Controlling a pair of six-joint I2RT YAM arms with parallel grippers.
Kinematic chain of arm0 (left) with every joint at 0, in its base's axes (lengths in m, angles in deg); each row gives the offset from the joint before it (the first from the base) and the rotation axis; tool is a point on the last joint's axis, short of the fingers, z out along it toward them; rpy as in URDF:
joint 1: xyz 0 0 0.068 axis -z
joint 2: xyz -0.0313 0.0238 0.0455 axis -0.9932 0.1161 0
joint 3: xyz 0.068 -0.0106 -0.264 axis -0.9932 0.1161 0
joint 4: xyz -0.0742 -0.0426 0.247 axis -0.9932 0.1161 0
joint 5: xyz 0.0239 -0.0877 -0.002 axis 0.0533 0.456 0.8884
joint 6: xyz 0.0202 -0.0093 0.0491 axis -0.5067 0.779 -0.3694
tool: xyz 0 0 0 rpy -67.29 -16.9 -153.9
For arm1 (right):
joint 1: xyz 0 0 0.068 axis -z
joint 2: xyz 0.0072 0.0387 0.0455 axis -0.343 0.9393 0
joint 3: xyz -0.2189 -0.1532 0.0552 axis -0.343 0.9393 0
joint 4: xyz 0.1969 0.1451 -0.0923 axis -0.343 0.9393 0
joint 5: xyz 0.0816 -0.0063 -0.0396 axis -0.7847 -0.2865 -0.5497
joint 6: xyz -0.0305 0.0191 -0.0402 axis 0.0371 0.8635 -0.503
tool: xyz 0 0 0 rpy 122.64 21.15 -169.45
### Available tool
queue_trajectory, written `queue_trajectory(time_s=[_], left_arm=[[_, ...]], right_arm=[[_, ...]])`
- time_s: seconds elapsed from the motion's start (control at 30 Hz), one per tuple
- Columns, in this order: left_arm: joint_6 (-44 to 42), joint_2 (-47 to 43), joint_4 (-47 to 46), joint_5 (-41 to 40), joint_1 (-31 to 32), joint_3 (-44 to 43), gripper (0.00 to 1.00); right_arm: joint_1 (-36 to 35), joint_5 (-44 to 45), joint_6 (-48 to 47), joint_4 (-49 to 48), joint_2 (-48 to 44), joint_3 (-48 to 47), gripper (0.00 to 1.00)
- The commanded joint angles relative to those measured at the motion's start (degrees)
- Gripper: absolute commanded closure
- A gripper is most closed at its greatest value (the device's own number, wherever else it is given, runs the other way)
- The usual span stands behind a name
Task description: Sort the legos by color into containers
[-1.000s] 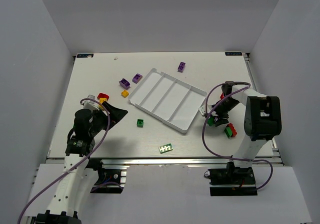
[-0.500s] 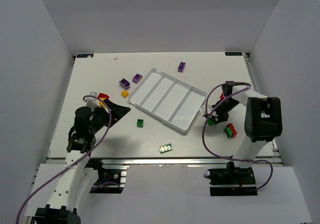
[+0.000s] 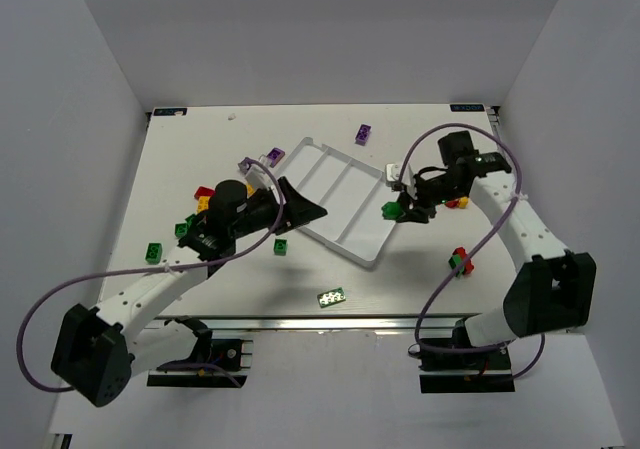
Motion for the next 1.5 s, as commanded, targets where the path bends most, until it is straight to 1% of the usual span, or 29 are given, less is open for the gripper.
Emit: queue_trajectory(time_s=[0.0,0.03,0.07,0.1,0.17,0.2,0.3,0.37,0.53,0.73,0.87,0.97,1.0,1.1,1.13,1.17,1.23,1.27,1.37,1.47], left_arm=[[-1.15,5.96,-5.89,-1.96,2.96,-6.33,0.07],[-0.71,7.10,-7.03,-1.70,3.66,-6.86,0.07],[-0.53,8.85,-7.74,-1.61,4.10,-7.30,0.07],[-0.10,9.48,-9.14,-1.52,4.45,-8.00,0.07],[0.08,11.23,-10.20,-1.61,5.33,-8.62,0.08],[0.26,11.77,-10.81,-1.78,5.68,-9.06,0.08],[0.61,13.35,-12.04,-2.22,7.18,-9.24,0.08],[0.78,13.88,-12.23,-2.40,8.32,-9.41,0.10],[1.05,14.85,-12.67,-4.16,10.95,-9.33,0.10],[1.31,15.81,-13.54,-5.30,12.19,-9.41,0.12],[1.31,16.25,-13.55,-5.30,12.37,-9.33,0.19],[1.40,16.60,-13.98,-4.78,12.45,-9.15,0.32],[1.40,16.87,-14.16,-4.60,12.45,-9.24,0.49],[1.23,17.31,-14.33,-3.98,12.37,-9.50,0.74],[1.22,17.48,-14.34,-3.90,12.37,-9.59,0.86],[1.22,17.57,-14.34,-3.98,12.45,-9.59,0.91],[0.87,17.40,-14.07,-4.16,12.45,-9.77,0.99],[0.79,17.31,-13.38,-4.68,12.37,-9.94,1.00],[-1.49,15.82,-10.22,-7.05,11.67,-11.17,1.00],[-1.94,13.63,-8.89,-7.94,8.33,-10.04,1.00]], right_arm=[[-6.40,-7.73,28.18,-11.38,-6.23,3.98,1.00],[-7.64,-5.98,30.65,-14.02,-8.68,6.34,1.00],[-10.17,-4.83,32.85,-18.92,-9.92,7.50,1.00],[-11.33,-3.86,36.70,-20.97,-10.72,8.21,1.00],[-13.26,-2.62,39.89,-24.66,-12.22,9.61,1.00],[-13.62,-2.54,42.42,-25.20,-12.31,9.62,1.00],[-14.33,-2.89,45.25,-26.79,-12.39,9.80,1.00],[-15.20,-2.27,45.70,-27.40,-12.48,9.80,1.00],[-16.96,-2.10,46.32,-28.11,-11.96,8.74,1.00],[-18.90,-1.92,46.14,-27.85,-12.13,8.74,1.00],[-19.34,-2.09,45.96,-27.93,-12.39,8.92,1.00],[-19.51,-1.92,45.88,-27.76,-12.57,9.09,1.00],[-19.60,-1.83,45.70,-27.84,-12.57,9.18,1.00],[-19.69,-1.57,45.44,-27.85,-12.66,9.44,1.00],[-19.60,-1.57,45.35,-27.85,-12.66,9.53,1.00],[-19.69,-1.57,45.26,-27.85,-12.66,9.71,1.00],[-19.69,-1.39,44.91,-27.85,-12.83,10.15,1.00],[-19.69,-1.13,44.82,-27.76,-12.92,10.41,1.00],[-19.51,-0.16,44.12,-28.02,-13.54,12.43,1.00],[-18.90,0.36,43.94,-28.72,-14.50,15.33,1.00]])
